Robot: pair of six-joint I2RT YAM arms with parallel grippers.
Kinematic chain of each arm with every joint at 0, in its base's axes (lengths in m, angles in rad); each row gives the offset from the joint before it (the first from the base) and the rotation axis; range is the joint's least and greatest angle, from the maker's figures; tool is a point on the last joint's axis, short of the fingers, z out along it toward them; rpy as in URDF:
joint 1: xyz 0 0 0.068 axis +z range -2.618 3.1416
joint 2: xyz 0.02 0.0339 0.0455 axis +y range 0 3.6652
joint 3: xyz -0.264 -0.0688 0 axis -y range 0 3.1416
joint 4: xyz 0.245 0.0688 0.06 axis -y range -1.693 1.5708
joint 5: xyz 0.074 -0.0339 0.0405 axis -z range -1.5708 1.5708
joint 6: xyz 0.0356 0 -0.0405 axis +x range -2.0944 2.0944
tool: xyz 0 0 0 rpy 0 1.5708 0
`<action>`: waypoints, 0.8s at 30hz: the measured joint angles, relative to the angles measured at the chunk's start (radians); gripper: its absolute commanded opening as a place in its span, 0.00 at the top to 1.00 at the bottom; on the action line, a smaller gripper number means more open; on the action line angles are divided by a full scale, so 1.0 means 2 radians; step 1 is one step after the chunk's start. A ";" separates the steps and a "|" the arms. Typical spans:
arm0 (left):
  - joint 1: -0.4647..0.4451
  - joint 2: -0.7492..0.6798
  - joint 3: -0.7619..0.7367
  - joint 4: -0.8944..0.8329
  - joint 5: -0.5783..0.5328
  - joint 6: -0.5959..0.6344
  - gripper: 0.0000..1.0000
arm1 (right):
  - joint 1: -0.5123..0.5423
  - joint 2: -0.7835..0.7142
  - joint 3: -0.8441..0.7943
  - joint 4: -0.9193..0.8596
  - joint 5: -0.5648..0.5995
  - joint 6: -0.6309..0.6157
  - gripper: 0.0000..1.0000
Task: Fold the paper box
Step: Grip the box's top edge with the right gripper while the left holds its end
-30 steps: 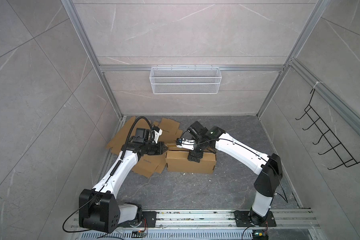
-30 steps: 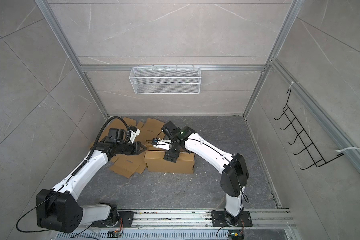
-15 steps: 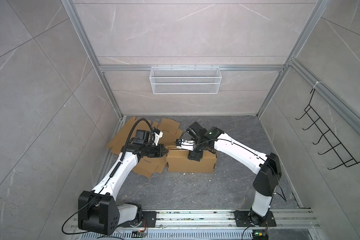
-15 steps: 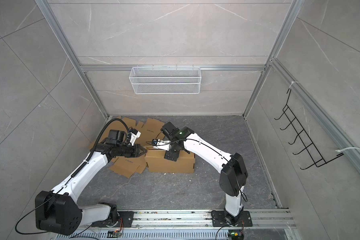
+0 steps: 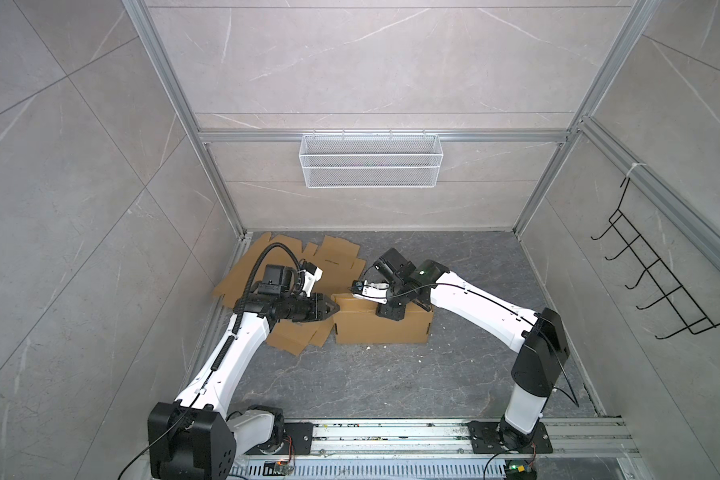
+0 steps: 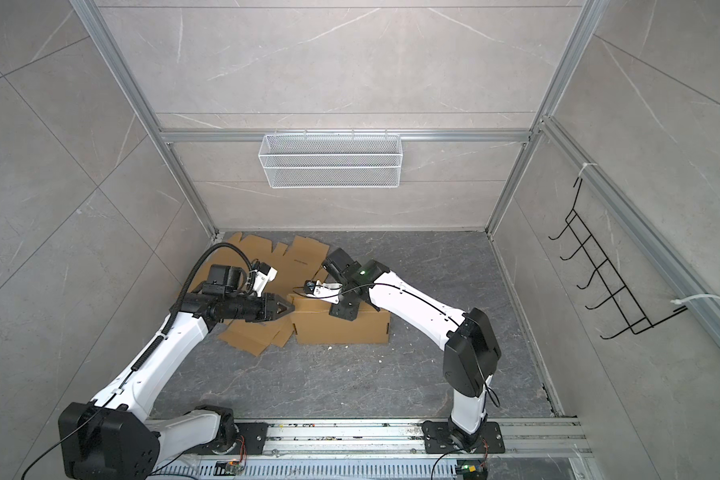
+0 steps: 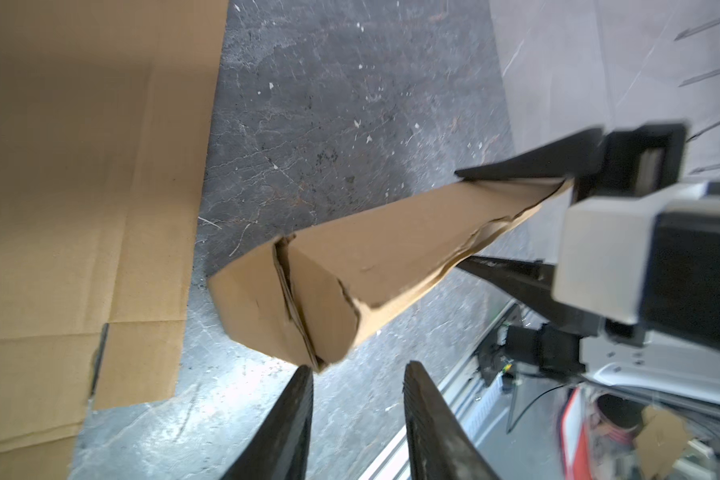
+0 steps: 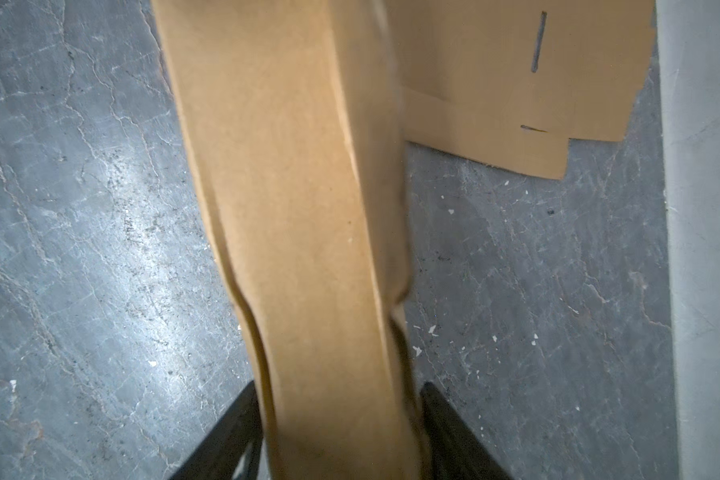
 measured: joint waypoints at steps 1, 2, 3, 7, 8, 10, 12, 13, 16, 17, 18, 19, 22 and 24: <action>0.008 -0.004 0.000 0.003 0.009 -0.006 0.48 | 0.000 -0.002 -0.003 0.003 0.002 0.001 0.43; 0.017 -0.008 -0.001 0.009 0.017 -0.015 0.46 | 0.001 -0.003 -0.005 0.005 0.002 0.001 0.44; 0.026 -0.011 -0.001 0.015 0.024 -0.024 0.44 | 0.002 -0.003 -0.006 0.006 0.004 0.001 0.44; 0.055 -0.009 -0.001 0.052 0.049 -0.072 0.42 | 0.003 -0.003 -0.007 0.011 0.007 0.003 0.44; 0.058 -0.003 0.000 0.060 0.053 -0.083 0.41 | 0.003 -0.004 -0.008 0.013 0.007 0.003 0.44; 0.060 0.011 0.003 0.071 0.059 -0.101 0.40 | 0.004 -0.005 -0.010 0.014 0.007 0.003 0.45; 0.060 0.027 0.009 0.078 0.061 -0.113 0.40 | 0.004 -0.005 -0.011 0.015 0.009 0.005 0.45; 0.060 0.034 0.011 0.081 0.061 -0.117 0.40 | 0.005 -0.005 -0.011 0.017 0.010 0.007 0.44; 0.059 0.053 0.017 0.088 0.062 -0.125 0.40 | 0.006 -0.006 -0.012 0.020 0.013 0.010 0.44; 0.058 0.060 0.020 0.090 0.063 -0.127 0.40 | 0.007 -0.006 -0.012 0.020 0.014 0.010 0.44; 0.058 0.066 0.021 0.091 0.064 -0.128 0.40 | 0.007 -0.006 -0.013 0.020 0.015 0.010 0.45; 0.057 0.073 0.022 0.092 0.066 -0.128 0.40 | 0.007 -0.006 -0.013 0.020 0.016 0.011 0.45; 0.055 0.086 0.022 0.090 0.071 -0.128 0.41 | 0.010 -0.008 -0.017 0.023 0.021 0.012 0.45; 0.053 0.094 0.026 0.087 0.073 -0.127 0.42 | 0.012 -0.011 -0.022 0.030 0.025 0.014 0.45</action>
